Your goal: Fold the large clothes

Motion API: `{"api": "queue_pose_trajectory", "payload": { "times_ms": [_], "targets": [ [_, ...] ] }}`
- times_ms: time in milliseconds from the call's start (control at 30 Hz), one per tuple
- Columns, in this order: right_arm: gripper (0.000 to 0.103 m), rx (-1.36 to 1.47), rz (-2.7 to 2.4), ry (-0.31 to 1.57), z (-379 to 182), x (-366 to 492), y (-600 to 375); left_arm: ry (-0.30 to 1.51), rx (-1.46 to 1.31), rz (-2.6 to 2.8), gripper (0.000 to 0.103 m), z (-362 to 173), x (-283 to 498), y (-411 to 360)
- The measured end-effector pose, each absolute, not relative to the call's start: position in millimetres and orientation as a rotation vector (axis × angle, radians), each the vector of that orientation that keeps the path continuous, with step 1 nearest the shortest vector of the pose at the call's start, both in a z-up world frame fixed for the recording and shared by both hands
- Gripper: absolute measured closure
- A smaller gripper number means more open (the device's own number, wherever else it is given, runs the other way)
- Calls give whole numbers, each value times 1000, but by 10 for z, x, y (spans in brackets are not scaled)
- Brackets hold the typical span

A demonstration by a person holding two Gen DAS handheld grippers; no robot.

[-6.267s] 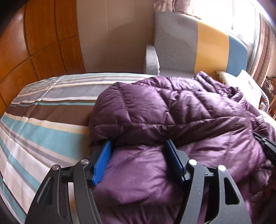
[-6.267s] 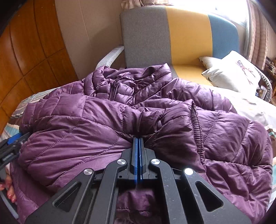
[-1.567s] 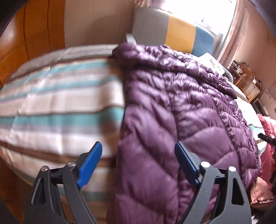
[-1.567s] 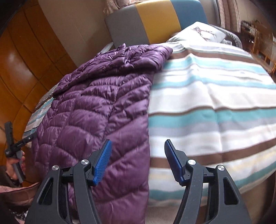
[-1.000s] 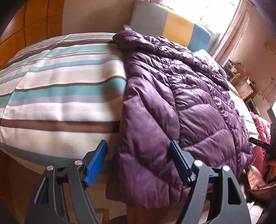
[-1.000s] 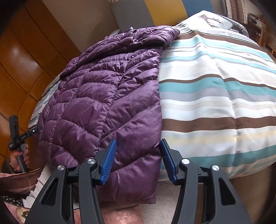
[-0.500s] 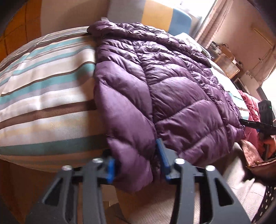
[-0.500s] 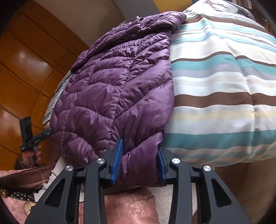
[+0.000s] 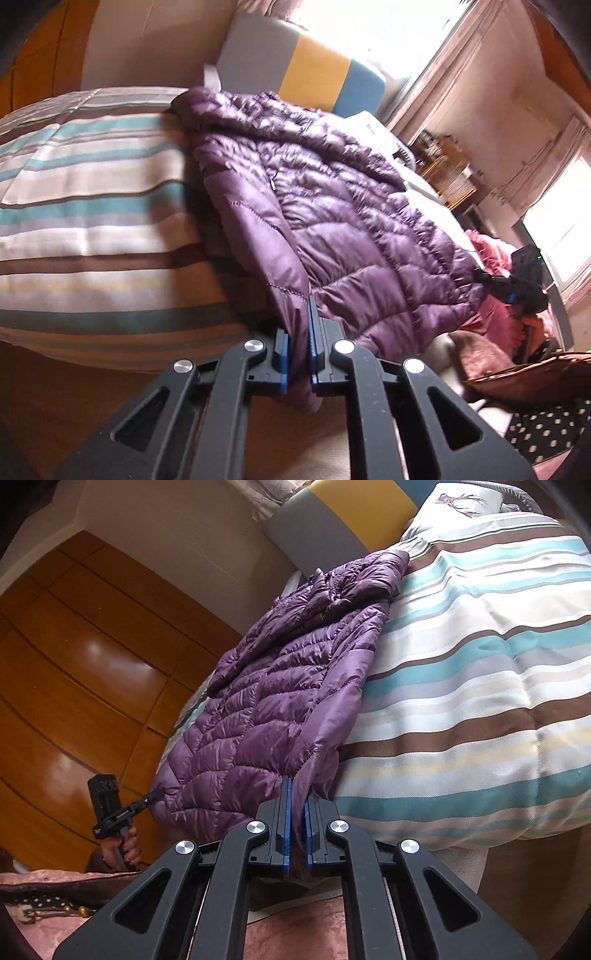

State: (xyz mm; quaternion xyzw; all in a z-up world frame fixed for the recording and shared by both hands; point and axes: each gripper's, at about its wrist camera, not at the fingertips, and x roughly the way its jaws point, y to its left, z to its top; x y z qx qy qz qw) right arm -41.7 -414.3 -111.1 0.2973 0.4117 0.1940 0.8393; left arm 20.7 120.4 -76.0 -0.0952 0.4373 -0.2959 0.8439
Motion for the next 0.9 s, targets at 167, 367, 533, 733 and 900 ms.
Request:
{"api": "queue_pose_trajectory", "payload": {
  "times_ms": [167,367,533,733,900],
  "targets": [
    [97,634,426,836,-973,-520,-4182,895,-216,-662,96,-597,105,1223],
    [102,652,438,777,-757,-688,-4266,818,-249,-735,97,-356,-88,1312],
    [102,620,310,813,-929,-531,-4375,862,-217,-712,97,-460,29,1272],
    [32,558,182,977,-1356,-285,-4402,981,-102,-652,85,-800,210,1151],
    [30,494,206,1016,-1466,-226,-4343,1039,-101,-555,54,-1013,345,1263]
  ]
}}
